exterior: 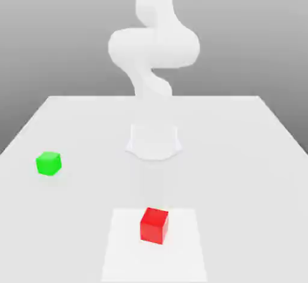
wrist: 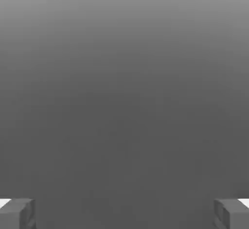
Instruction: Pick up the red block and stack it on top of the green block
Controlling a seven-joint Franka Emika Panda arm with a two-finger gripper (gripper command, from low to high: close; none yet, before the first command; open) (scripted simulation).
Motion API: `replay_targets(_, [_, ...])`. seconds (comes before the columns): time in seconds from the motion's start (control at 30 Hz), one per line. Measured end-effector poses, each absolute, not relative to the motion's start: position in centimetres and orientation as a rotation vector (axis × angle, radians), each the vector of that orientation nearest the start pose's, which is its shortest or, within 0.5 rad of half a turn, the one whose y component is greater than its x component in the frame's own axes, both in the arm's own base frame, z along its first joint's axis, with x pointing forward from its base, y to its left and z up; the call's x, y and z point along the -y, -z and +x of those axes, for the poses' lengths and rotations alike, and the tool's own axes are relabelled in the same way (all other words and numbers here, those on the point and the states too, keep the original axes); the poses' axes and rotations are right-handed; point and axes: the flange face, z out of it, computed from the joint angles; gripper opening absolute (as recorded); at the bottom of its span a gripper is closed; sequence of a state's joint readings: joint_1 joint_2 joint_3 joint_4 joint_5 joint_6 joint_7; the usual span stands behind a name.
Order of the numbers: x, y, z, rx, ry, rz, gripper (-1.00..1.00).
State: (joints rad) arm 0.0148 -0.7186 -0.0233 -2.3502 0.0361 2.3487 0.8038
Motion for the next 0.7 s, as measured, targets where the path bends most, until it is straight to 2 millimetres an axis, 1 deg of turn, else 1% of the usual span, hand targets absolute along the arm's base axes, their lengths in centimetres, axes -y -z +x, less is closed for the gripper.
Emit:
replay_targets(0.07, [0.8,-61.2,40.5,-1.124,0.775,-2.466,0.0])
replay_targets(0.13, [0.8,-56.2,42.4,-1.173,0.662,-2.483,0.0])
replay_targets(0.2, [0.6,-51.3,43.7,-1.222,0.556,-2.502,0.0])
replay_targets(0.3, [0.1,-43.8,44.5,-1.302,0.406,-2.534,0.0])
replay_targets(0.4, [-0.4,-36.2,44.1,-1.39,0.265,-2.573,0.0])
replay_targets(0.47, [-0.6,-31.6,43.1,-1.452,0.182,-2.601,0.0])
replay_targets(0.53, [-0.6,-27.4,41.6,-1.515,0.109,-2.631,0.0])
replay_targets(0.6, [-0.2,-23.6,39.8,-1.584,0.045,-2.661,0.0])
replay_targets(0.63, [-0.1,-22.1,39.1,-1.608,0.024,-2.673,0.0])
replay_targets(0.7, [0.0,-20.2,38.6,-1.625,0.011,-2.682,0.0])
